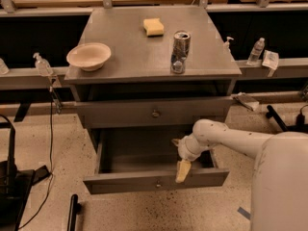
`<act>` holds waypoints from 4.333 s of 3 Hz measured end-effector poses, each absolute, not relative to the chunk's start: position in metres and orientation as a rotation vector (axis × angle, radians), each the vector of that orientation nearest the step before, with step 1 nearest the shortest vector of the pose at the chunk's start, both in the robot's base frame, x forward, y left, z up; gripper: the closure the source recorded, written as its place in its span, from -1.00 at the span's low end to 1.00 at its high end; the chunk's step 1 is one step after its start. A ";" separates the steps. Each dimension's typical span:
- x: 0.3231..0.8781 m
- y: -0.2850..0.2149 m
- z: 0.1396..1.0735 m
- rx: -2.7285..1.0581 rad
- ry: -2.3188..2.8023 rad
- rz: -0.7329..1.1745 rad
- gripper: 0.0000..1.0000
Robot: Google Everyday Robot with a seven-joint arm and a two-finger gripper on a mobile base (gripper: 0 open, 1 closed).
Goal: Close middle drawer
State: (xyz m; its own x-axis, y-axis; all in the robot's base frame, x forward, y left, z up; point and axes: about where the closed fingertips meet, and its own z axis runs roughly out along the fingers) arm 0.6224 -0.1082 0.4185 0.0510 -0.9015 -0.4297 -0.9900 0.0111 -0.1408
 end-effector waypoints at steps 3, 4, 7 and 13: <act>0.620 -0.117 0.421 -1.761 1.954 0.284 -1.00; 0.627 -0.119 0.420 -1.729 1.946 0.286 -1.00; 0.618 -0.115 0.426 -1.726 1.771 0.303 -1.00; 0.535 -0.157 0.503 -1.729 1.593 0.484 0.25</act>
Offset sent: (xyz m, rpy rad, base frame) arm -0.0077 -0.0087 0.0126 0.0678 -0.0562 -0.1653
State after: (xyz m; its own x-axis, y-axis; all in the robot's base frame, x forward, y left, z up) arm 0.5347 -0.1568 0.5030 0.1639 -0.6948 -0.7002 -0.9669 0.0277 -0.2538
